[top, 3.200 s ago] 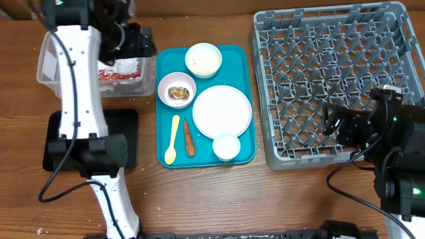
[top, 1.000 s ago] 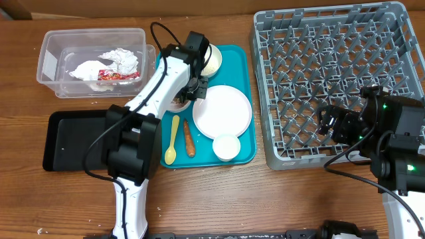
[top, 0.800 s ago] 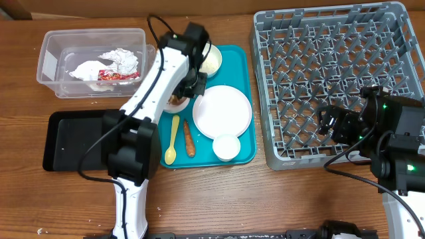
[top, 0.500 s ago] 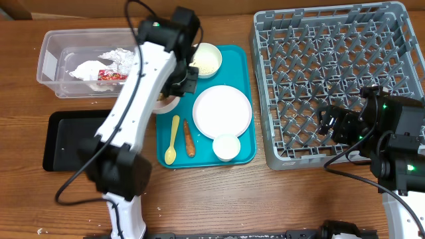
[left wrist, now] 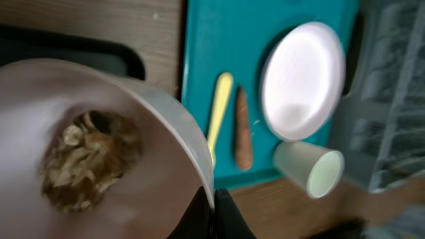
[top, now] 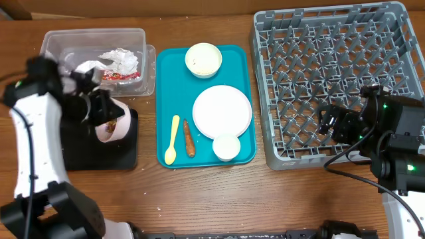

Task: Sort waste into correct bins and load items into the dishwasher
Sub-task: 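Tip the pink bowl over the black tray to dump scraps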

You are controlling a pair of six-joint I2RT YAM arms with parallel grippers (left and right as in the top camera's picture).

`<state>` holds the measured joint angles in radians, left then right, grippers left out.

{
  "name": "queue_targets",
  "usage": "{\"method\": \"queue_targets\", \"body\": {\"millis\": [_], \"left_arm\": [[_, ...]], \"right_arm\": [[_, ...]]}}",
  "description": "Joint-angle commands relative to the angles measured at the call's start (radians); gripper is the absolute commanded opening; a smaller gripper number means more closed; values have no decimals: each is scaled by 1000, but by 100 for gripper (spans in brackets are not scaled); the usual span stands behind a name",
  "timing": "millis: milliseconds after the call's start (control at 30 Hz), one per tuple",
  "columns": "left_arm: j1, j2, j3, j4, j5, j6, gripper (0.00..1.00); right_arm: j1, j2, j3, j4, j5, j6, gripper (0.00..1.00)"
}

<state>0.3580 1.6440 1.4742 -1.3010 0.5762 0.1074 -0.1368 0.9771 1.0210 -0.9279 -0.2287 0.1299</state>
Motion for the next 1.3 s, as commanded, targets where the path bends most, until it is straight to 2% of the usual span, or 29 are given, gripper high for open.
{"method": "queue_targets", "body": {"millis": [0, 100, 233, 300, 533, 933, 1033, 1167, 1267], "left_arm": [[148, 17, -177, 81, 515, 203, 4], [230, 50, -282, 116, 679, 255, 4], [332, 117, -360, 144, 898, 267, 4], [373, 157, -374, 151, 951, 267, 4], [454, 293, -375, 102, 1006, 263, 4], [449, 291, -352, 65, 1006, 253, 4], [426, 269, -300, -1, 1005, 323, 4], [353, 213, -142, -181, 1000, 510, 4], [279, 170, -3, -227, 942, 544, 4]], "right_arm": [[-3, -4, 28, 5, -2, 0, 100], [-3, -4, 28, 5, -5, 0, 100], [-3, -4, 28, 6, -20, 0, 100], [-3, -4, 28, 5, -20, 0, 100], [-3, -4, 28, 2, -20, 0, 100], [-3, -4, 28, 3, -20, 0, 100], [-3, -4, 28, 10, -20, 0, 100], [-3, -4, 28, 23, -20, 0, 100], [-3, -4, 28, 22, -20, 0, 100]]}}
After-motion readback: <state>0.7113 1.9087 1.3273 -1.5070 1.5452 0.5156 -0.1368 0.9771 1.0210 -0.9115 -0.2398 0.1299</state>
